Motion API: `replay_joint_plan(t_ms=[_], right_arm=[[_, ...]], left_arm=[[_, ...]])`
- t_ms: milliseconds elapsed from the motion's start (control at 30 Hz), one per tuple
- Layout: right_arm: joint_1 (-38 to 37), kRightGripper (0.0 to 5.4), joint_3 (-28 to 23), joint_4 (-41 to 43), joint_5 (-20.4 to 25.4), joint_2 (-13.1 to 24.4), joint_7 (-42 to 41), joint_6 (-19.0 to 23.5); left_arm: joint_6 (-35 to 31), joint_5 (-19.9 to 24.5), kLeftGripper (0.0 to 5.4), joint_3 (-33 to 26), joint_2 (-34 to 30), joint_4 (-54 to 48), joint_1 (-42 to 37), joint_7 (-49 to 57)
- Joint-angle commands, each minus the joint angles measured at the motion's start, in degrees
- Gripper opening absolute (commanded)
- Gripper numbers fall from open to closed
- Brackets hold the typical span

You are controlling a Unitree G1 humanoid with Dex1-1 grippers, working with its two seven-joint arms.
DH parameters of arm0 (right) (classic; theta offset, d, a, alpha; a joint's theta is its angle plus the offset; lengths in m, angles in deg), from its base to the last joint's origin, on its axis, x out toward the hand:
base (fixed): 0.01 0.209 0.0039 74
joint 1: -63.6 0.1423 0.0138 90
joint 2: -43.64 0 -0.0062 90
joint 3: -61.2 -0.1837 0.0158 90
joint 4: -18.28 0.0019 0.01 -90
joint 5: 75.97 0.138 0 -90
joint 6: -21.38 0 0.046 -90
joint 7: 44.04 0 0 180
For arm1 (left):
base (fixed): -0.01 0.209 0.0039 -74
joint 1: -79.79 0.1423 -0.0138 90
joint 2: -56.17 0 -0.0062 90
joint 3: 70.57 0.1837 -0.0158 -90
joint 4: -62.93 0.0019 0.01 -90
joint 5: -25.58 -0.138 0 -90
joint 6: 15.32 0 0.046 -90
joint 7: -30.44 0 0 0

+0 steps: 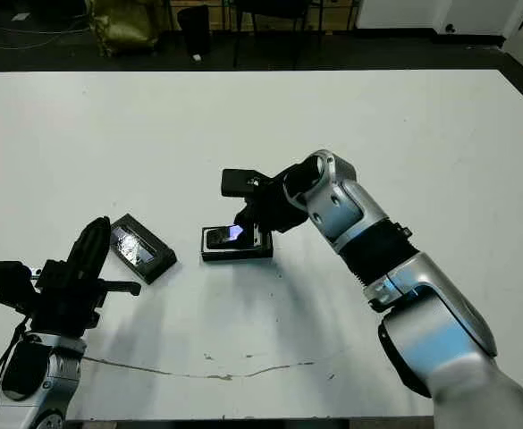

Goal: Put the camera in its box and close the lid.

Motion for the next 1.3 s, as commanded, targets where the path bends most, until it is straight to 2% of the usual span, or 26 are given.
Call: replay_joint_plan(t_ms=[33,133,267,633,900,1033,1300], right_arm=[[-0.08,0.46,1.72,-0.04,-0.87,-0.17,-0.56,-0.18],[-0.17,0.46,2.70,-0.06,-1.53,-0.02,-1.09,-2.42],[-0.39,0.46,3.28,0.40,-2.37,-0.04,-0.75,-2.81],[-1.51,2.83,2.13,0.55,-3.09,0.66,0.97,-9.11],[-1.95,4.52,1.08,-0.22,-2.44,0.63,1.15,-10.61],[-2.03,5.37,0.04,-0.40,-1.74,0.34,1.37,-9.01],[-1.57,5.39,-1.69,-1.47,-1.03,0.29,2.05,-8.97]], left_arm=[[-0.14,-0.35,0.00,-0.16,-0.29,1.02,0.96,0.08],[0.00,-0.22,0.00,-0.15,-0.30,1.03,0.99,-0.14],[-0.80,-0.11,0.00,-0.19,-0.07,0.72,1.03,0.29],[-0.69,-0.68,0.00,0.03,0.16,0.65,1.18,0.59],[-0.92,-0.13,0.00,0.09,0.37,0.64,1.38,0.69],[-0.19,0.14,0.00,-0.05,0.20,1.29,1.22,0.01],[0.19,-0.19,0.00,-0.08,0.18,1.78,1.21,0.01]])
